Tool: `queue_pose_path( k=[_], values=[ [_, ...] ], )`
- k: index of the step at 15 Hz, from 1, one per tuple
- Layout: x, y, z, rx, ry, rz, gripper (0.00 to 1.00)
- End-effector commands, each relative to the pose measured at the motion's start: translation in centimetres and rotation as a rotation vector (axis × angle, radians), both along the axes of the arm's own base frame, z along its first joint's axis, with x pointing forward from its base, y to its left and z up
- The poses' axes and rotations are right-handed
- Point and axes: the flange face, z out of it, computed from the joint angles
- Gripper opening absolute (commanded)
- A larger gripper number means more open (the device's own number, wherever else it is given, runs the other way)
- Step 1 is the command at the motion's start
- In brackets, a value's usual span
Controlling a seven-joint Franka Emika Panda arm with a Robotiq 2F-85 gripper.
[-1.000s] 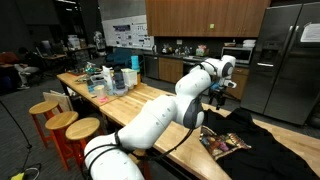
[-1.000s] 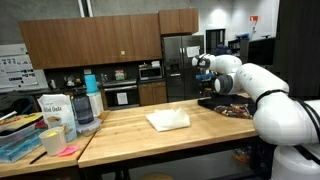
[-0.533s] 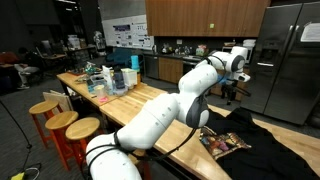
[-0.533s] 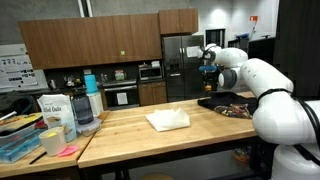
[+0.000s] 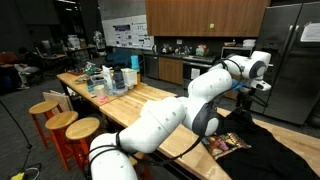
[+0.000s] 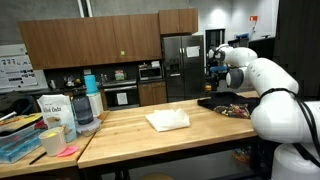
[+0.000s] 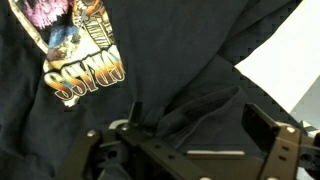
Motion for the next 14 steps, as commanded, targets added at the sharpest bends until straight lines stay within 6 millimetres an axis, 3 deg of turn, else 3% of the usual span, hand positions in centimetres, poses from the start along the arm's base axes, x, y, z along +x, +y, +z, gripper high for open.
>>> queue_pose_path(
  k=[1, 6, 9, 14],
  values=[
    [-1.9, -3.6, -0.9, 0.044, 0.012, -0.101, 1.0],
    [-5.1, -9.3, -4.4, 0.099, 0.06, -0.175, 1.0],
    [-6.4, -11.6, -6.9, 0.118, 0.079, -0.195, 1.0],
    [-6.3, -12.0, -9.7, 0.117, 0.095, -0.196, 1.0]
  ],
)
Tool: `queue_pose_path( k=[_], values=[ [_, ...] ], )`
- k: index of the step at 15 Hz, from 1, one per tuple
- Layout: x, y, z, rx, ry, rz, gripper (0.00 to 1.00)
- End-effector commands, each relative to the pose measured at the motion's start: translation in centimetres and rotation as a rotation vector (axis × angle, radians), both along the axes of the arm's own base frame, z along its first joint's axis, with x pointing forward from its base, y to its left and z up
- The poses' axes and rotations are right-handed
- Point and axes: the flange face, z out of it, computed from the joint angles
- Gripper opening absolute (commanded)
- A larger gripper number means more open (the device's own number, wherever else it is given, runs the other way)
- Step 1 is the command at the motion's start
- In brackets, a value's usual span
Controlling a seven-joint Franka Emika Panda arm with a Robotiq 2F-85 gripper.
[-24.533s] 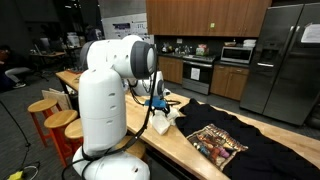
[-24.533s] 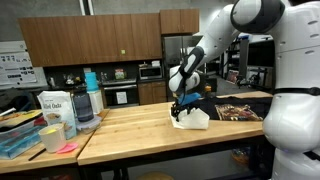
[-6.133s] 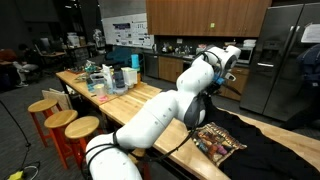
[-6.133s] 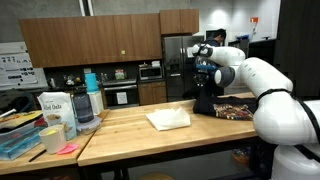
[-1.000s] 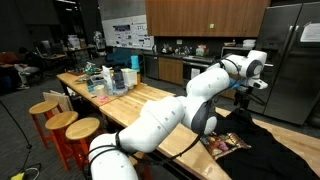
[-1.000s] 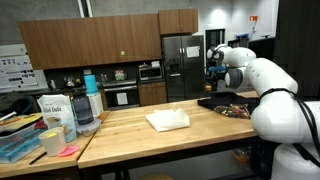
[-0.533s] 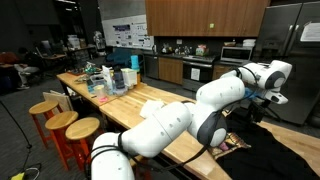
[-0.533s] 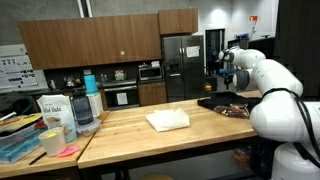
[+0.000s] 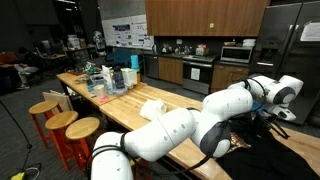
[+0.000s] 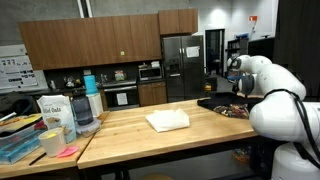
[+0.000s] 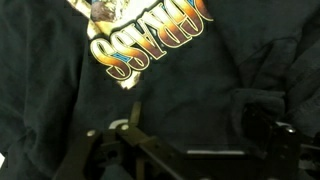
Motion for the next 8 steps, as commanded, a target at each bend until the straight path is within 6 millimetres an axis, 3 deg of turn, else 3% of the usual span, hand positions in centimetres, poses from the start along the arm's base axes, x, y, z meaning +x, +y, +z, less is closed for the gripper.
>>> queue_pose_path(
  k=[1, 8],
  values=[
    [0.7, 0.8, -0.7, 0.003, -0.008, 0.017, 1.0],
    [3.6, 5.9, -2.0, 0.018, 0.016, 0.107, 1.0]
  ],
)
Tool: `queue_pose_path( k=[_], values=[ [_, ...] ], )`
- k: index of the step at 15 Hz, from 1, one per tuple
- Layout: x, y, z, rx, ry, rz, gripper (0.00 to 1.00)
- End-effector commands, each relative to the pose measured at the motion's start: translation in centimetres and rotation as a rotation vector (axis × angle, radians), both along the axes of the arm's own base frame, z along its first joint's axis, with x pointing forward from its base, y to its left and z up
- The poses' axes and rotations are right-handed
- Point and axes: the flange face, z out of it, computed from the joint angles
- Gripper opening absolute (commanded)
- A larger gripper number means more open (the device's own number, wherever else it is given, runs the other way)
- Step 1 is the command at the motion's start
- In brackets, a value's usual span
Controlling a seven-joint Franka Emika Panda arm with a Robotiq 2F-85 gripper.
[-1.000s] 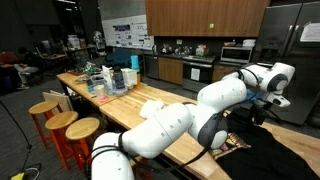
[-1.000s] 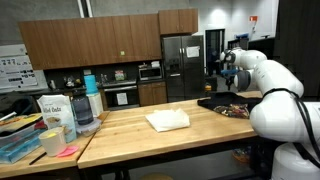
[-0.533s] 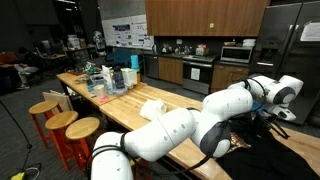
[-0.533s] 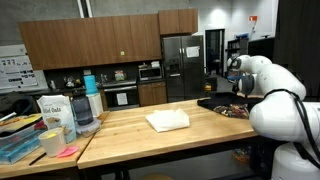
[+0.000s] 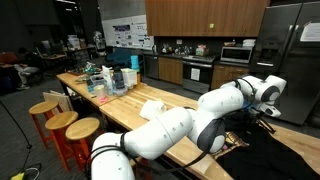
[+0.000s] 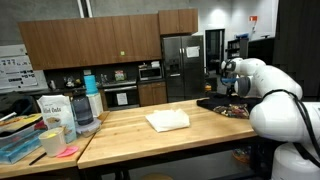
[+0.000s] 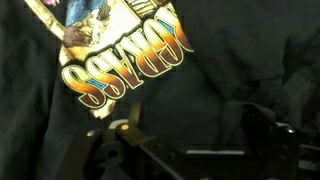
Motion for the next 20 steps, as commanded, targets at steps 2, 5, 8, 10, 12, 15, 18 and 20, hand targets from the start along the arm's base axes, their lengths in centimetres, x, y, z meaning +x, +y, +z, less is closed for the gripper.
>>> queue_pose_path(
  k=[2, 5, 8, 10, 12, 15, 18, 20],
  values=[
    [1.9, 3.7, -1.2, 0.019, 0.016, 0.074, 1.0],
    [2.6, 6.2, -2.8, 0.046, 0.05, 0.114, 1.0],
    [3.4, 8.1, -3.2, 0.091, 0.036, 0.186, 1.0],
    [3.9, 9.6, -3.3, 0.127, 0.017, 0.248, 1.0],
    [4.6, 11.3, -3.4, 0.185, -0.021, 0.323, 1.0],
    [5.9, 14.8, -4.0, 0.286, -0.086, 0.448, 1.0],
    [6.8, 18.8, -4.4, 0.378, -0.119, 0.582, 1.0],
    [7.0, 21.3, -3.8, 0.397, -0.101, 0.665, 1.0]
  ],
)
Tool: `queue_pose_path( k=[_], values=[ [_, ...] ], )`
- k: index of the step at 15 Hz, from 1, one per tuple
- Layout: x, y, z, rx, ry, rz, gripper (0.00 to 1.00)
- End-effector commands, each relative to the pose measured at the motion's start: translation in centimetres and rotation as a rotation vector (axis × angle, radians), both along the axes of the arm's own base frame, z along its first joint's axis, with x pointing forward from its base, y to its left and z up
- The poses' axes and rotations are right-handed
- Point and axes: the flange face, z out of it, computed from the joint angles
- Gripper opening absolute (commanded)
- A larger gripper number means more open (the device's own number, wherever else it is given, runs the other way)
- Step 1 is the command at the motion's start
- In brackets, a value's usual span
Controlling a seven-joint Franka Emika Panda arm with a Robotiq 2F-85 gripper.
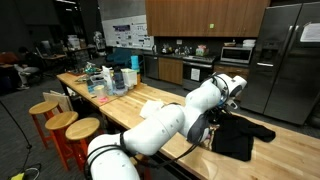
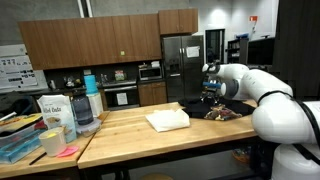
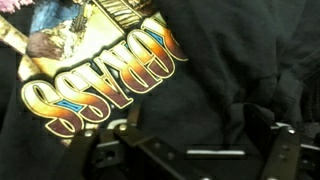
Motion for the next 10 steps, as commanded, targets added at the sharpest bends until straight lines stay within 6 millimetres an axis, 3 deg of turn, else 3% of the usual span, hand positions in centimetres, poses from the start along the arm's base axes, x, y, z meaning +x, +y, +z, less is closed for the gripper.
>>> queue_pose_path(
  k=[1, 5, 10],
  values=[
    [0.5, 4.1, 0.3, 0.042, -0.005, 0.14, 1.0],
    [1.4, 5.1, 4.1, -0.056, -0.061, 0.164, 1.0],
    [1.8, 0.4, 10.1, -0.172, -0.217, 0.024, 1.0]
  ],
)
